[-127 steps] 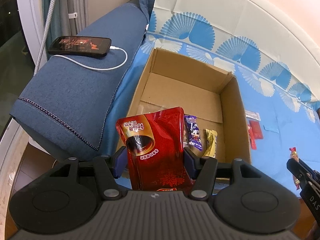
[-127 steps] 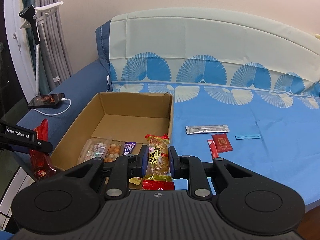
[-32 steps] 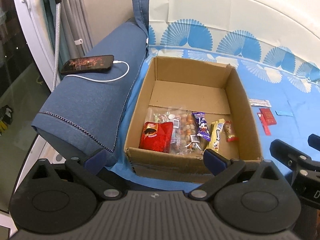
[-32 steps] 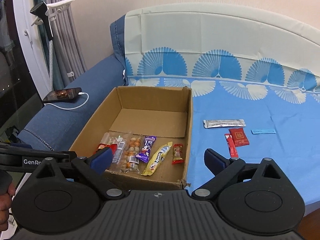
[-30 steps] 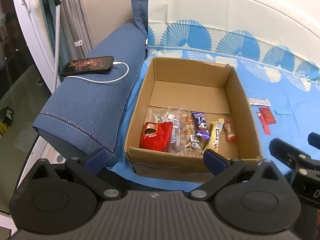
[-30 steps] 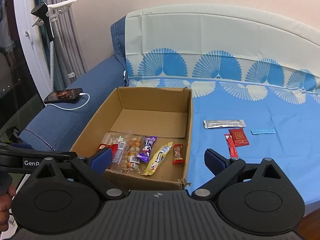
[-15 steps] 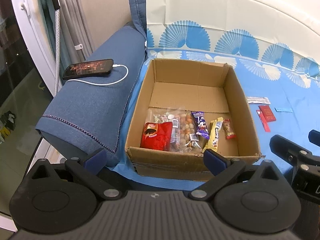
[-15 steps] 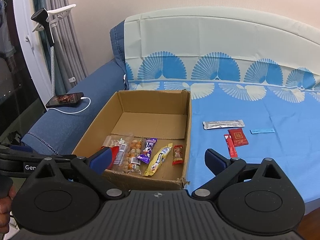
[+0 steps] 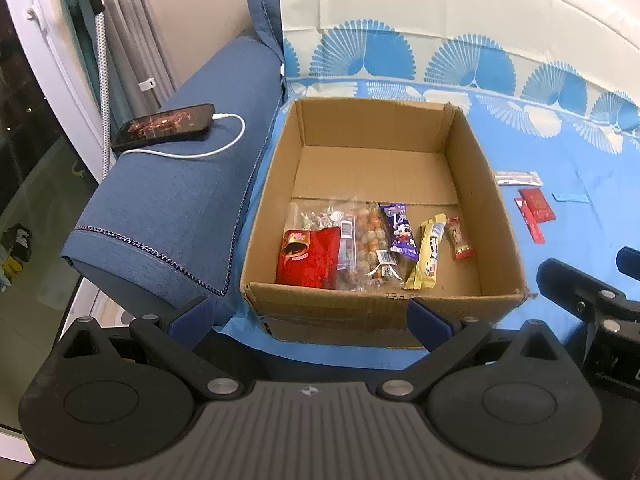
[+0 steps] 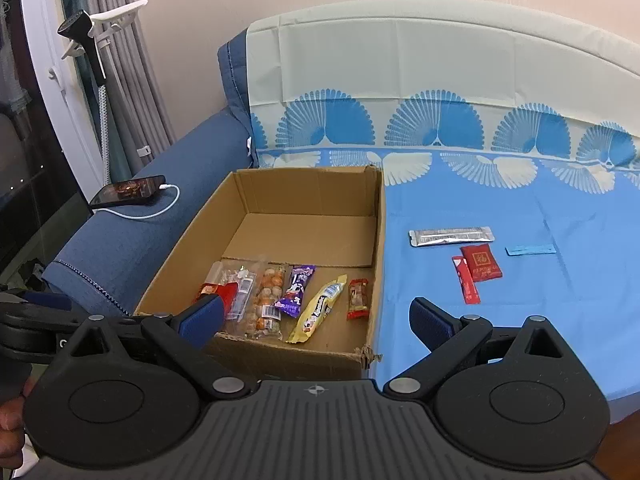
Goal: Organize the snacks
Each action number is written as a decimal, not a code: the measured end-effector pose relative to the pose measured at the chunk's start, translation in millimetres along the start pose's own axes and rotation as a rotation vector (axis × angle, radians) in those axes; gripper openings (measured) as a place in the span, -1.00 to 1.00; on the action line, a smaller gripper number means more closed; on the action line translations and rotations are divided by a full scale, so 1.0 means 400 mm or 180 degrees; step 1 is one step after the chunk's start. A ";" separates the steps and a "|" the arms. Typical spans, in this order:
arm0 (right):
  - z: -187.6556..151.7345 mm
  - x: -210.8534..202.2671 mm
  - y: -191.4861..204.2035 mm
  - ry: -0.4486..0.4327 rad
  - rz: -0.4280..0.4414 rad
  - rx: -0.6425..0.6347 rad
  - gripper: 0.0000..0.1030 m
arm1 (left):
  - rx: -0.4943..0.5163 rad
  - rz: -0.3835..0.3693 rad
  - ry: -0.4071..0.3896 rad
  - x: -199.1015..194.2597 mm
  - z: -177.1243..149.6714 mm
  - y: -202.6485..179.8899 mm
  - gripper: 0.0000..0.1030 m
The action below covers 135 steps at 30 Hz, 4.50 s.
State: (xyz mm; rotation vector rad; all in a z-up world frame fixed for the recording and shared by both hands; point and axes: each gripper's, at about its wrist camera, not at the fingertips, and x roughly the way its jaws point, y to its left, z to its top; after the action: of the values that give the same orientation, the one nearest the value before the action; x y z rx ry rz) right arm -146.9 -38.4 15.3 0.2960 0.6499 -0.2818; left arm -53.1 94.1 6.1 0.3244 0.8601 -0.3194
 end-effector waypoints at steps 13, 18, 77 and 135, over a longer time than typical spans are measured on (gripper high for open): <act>0.000 0.040 -0.060 0.0046 -0.0051 0.0248 0.93 | 0.0156 0.0077 0.0137 0.047 0.044 -0.044 0.99; 0.002 0.053 -0.152 -0.0042 -0.0238 0.0520 0.93 | 0.0263 0.0075 0.0184 0.059 0.076 -0.089 1.00; -0.054 0.680 -0.743 0.0186 -0.1902 0.1015 1.00 | 0.2461 -0.1051 0.1028 0.901 0.514 -0.922 1.00; -0.004 0.151 -0.492 -0.0586 -0.1073 0.0932 -0.09 | 0.0987 -0.1324 -0.0125 0.151 0.395 -0.432 -0.40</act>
State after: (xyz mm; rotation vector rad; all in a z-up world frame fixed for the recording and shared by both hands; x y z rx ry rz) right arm -170.1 -228.8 -59.3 0.4351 0.4733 -0.7224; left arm 22.6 -134.2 29.7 0.4241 0.8359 -0.8483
